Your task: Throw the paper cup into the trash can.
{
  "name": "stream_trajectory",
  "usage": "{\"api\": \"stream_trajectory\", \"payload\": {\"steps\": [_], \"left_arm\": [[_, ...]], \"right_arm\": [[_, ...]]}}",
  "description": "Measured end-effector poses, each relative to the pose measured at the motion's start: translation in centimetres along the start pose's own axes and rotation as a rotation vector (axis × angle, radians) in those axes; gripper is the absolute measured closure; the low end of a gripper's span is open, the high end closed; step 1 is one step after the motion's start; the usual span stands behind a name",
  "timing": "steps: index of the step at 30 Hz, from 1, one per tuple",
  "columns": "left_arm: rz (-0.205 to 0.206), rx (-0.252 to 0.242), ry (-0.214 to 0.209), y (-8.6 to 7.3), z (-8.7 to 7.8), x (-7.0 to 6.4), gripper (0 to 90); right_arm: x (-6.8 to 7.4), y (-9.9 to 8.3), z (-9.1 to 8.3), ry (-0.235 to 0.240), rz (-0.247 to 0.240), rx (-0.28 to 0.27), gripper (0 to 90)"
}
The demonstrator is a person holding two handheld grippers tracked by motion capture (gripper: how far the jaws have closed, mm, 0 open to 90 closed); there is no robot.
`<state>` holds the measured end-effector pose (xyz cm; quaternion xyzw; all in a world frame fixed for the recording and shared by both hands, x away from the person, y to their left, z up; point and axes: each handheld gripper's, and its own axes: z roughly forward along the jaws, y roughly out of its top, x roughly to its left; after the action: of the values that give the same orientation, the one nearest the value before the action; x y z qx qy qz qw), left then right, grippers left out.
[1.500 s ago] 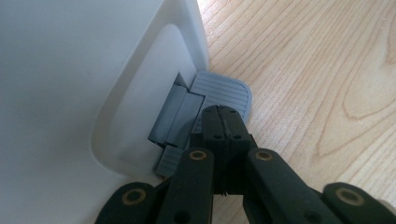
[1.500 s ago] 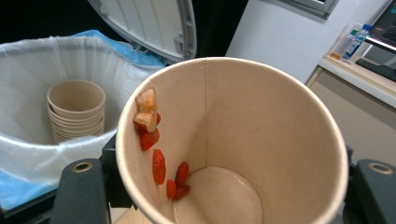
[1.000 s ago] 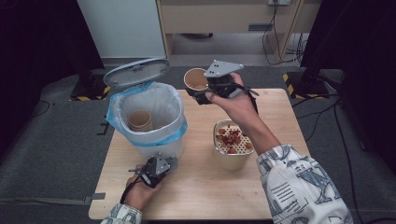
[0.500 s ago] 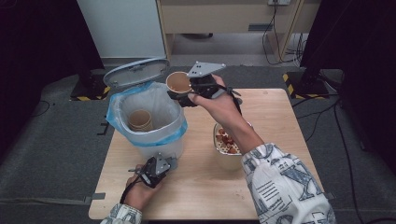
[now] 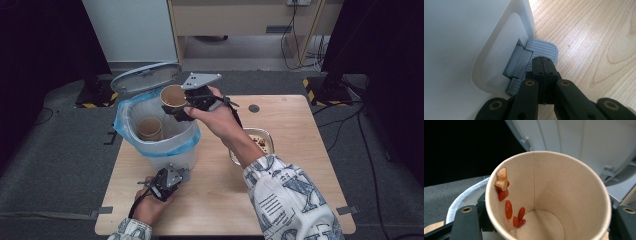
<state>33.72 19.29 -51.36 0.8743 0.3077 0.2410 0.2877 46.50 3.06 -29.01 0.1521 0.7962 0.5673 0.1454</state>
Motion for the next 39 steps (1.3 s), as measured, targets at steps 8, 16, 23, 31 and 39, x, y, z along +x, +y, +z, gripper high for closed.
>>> {"api": "stream_trajectory", "payload": {"steps": [8, 16, 23, 31, 39], "left_arm": [[-0.002, -0.001, -0.001, 0.0, 0.0, 0.0, 89.8], [0.0, 0.0, 0.0, 0.0, 0.0, 0.0, 89.9], [-0.002, -0.001, -0.001, 0.0, 0.0, 0.0, 89.9], [-0.001, 0.0, 0.0, 0.0, 0.0, 0.0, 89.9], [0.0, 0.005, 0.001, 0.0, 0.0, 0.0, 89.9]], "right_arm": [[0.3, -0.3, 0.8, 0.017, 0.039, -0.008, 17.3], [0.0, -0.9, 0.3, 0.01, 0.053, -0.006, 14.9], [-0.5, -1.6, -0.2, 0.004, 0.07, 0.009, 14.2], [-0.9, -1.7, -0.9, -0.012, 0.084, 0.005, 12.9], [-1.5, -2.1, -1.8, -0.034, 0.09, 0.02, 12.0]]}}
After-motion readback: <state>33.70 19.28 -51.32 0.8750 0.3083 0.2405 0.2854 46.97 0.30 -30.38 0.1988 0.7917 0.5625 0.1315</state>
